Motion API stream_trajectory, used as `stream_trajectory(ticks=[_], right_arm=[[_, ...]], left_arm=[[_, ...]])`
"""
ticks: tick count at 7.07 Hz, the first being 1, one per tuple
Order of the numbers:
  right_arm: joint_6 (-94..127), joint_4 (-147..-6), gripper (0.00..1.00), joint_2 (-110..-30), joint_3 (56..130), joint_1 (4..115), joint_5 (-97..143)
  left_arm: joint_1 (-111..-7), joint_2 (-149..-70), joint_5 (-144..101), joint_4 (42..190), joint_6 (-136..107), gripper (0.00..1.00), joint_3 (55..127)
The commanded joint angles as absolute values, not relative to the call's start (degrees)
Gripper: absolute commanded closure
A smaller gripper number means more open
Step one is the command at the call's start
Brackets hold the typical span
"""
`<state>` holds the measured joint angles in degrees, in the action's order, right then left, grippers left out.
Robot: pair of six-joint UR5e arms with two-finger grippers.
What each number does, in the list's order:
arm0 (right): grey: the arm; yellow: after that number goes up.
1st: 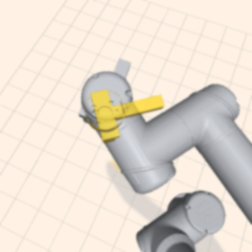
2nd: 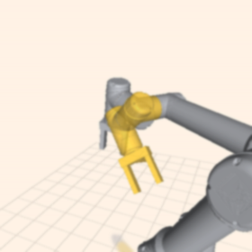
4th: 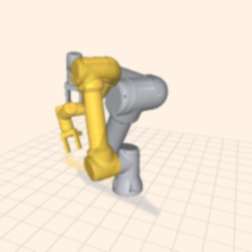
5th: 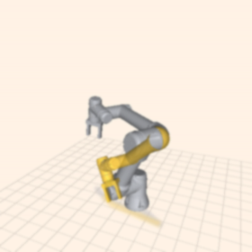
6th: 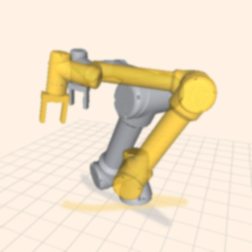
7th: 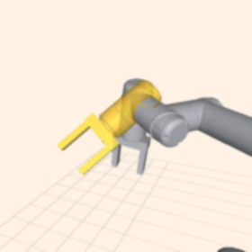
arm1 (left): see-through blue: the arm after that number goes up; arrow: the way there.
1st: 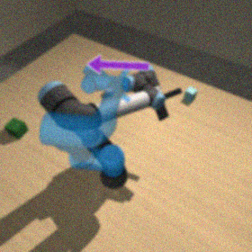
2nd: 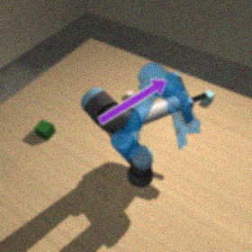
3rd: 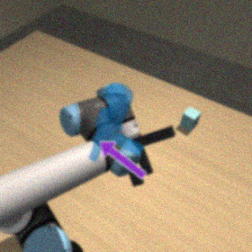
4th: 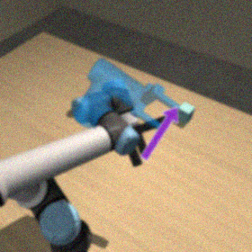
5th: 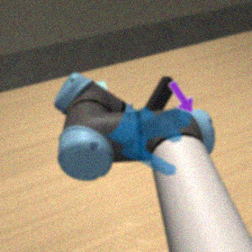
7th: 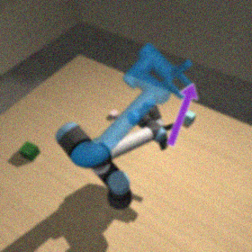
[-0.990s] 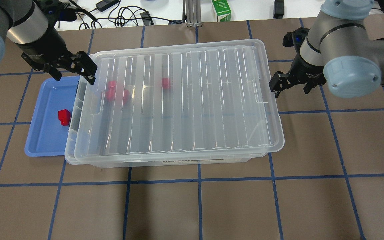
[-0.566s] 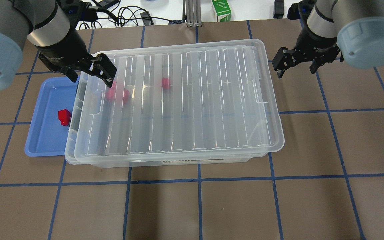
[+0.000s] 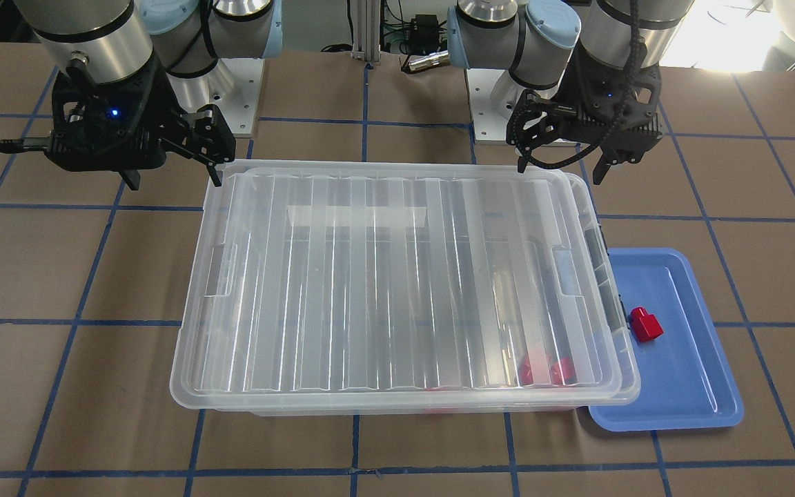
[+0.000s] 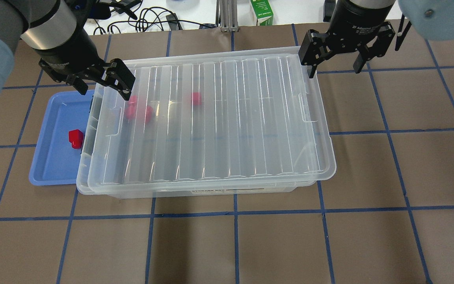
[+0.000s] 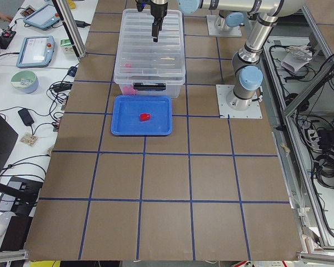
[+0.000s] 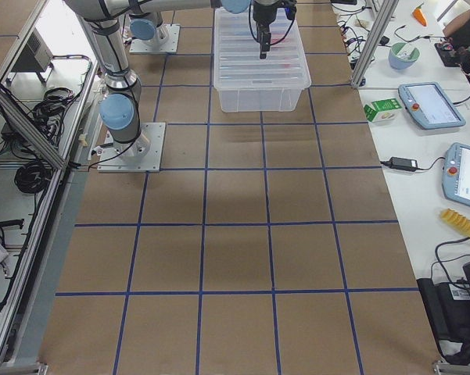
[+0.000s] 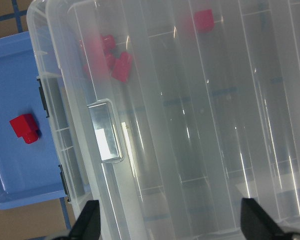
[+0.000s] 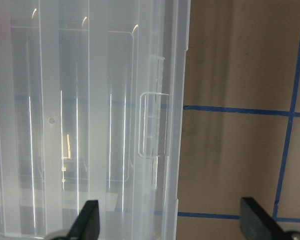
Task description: Place red block in blue tray from box
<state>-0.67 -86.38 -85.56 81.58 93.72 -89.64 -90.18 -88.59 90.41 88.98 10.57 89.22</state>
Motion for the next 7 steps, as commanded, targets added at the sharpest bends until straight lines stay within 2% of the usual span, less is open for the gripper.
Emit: stream_trajectory(ticks=[1,7], right_arm=[[-0.70,-86.13,0.00,-86.40,81.65,93.87,-89.65],[-0.53,-86.13,0.00,-86.22,81.83,93.87,-89.74]], left_arm=[[-90.09,-89.12,90.53,90.26,10.55,0.00,87.80],[-90.09,-89.47,90.53,91.32,10.55,0.00,87.54]])
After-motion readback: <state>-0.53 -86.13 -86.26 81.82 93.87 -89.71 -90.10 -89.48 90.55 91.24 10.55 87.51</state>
